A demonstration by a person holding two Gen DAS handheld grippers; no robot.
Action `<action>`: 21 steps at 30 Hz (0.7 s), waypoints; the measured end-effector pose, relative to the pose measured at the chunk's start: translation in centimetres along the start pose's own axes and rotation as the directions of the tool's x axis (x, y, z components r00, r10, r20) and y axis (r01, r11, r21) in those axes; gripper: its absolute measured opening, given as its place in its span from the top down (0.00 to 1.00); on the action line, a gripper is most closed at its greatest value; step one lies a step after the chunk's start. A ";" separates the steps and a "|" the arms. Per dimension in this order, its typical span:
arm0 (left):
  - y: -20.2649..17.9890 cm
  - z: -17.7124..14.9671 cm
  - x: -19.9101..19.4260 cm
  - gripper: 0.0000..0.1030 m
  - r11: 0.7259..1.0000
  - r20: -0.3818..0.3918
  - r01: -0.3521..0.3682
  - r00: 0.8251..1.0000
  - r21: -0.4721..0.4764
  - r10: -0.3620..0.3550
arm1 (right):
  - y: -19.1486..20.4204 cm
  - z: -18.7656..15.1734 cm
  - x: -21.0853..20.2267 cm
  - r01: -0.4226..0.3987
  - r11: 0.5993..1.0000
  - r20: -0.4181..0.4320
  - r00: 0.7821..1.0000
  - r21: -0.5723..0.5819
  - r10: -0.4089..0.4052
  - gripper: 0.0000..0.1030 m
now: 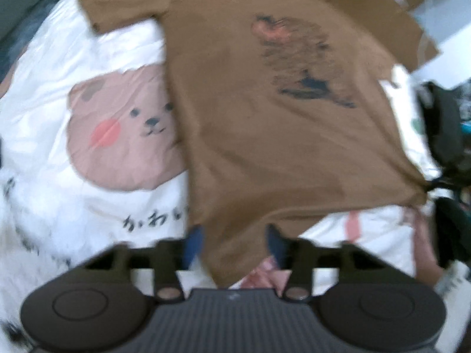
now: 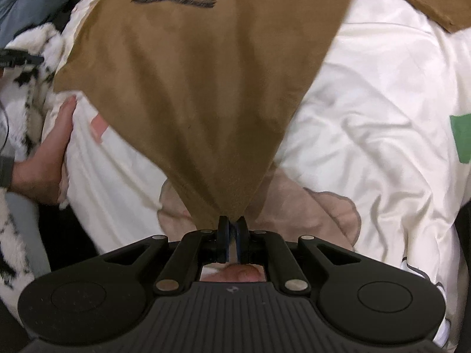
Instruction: Fold clothes
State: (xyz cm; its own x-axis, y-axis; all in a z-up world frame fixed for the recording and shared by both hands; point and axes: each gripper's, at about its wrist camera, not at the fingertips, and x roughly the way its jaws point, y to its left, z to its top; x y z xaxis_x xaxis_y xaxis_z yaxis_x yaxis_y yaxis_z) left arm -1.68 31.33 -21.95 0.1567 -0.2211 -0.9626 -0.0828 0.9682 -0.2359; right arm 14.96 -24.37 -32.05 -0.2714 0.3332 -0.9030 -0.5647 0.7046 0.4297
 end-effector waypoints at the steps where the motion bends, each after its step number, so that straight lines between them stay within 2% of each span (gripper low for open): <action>1: 0.0 -0.1 0.3 0.37 1.000 -0.011 -0.008 1.000 -0.009 0.008 | -0.2 -0.1 0.0 -0.001 1.000 0.009 1.000 0.009 0.001 0.69; 2: 0.3 -0.3 0.8 0.37 0.999 -0.021 -0.006 1.000 -0.042 0.005 | -0.4 -0.3 0.0 -0.003 1.000 0.013 1.000 0.019 0.003 0.58; 3: 0.6 -0.6 1.4 0.38 0.996 -0.031 -0.002 1.000 -0.085 -0.001 | -0.5 -0.3 0.0 -0.005 1.000 0.014 1.000 0.025 0.005 0.56; 6: 1.8 -1.4 2.1 0.41 0.979 -0.032 0.038 0.998 -0.198 -0.045 | -0.7 -0.9 0.6 -0.028 0.998 0.011 1.000 0.055 0.027 0.56; 7: 2.0 -1.6 2.2 0.41 0.976 -0.030 0.048 0.998 -0.214 -0.056 | -0.7 -1.1 0.7 -0.039 0.997 0.013 0.999 0.063 0.038 0.56; 10: 2.7 -2.3 2.2 0.53 0.962 -0.016 0.082 0.996 -0.262 -0.089 | -0.6 -1.6 1.2 -0.069 0.994 0.025 0.997 0.084 0.067 0.56; 12: 3.3 -2.8 1.9 0.55 0.947 0.015 0.101 0.995 -0.306 -0.101 | -0.6 -1.8 1.5 -0.086 0.992 0.033 0.996 0.096 0.083 0.56; 15: 3.7 -3.5 1.6 0.57 0.934 0.043 0.119 0.993 -0.337 -0.111 | -0.6 -2.4 2.0 -0.124 0.986 0.047 0.992 0.108 0.120 0.56; 21: 3.1 -4.3 2.4 0.57 0.926 0.026 0.112 0.994 -0.360 -0.110 | -1.3 -3.1 2.8 -0.149 0.974 0.091 0.987 0.170 0.135 0.56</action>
State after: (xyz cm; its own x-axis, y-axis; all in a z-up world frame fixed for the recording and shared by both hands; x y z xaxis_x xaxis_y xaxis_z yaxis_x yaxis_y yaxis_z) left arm -5.76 33.33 -25.54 0.1905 -0.3233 -0.9269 -0.4137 0.8298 -0.3744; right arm 12.55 -26.27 -35.11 -0.2727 0.4809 -0.8333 -0.3771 0.7434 0.5524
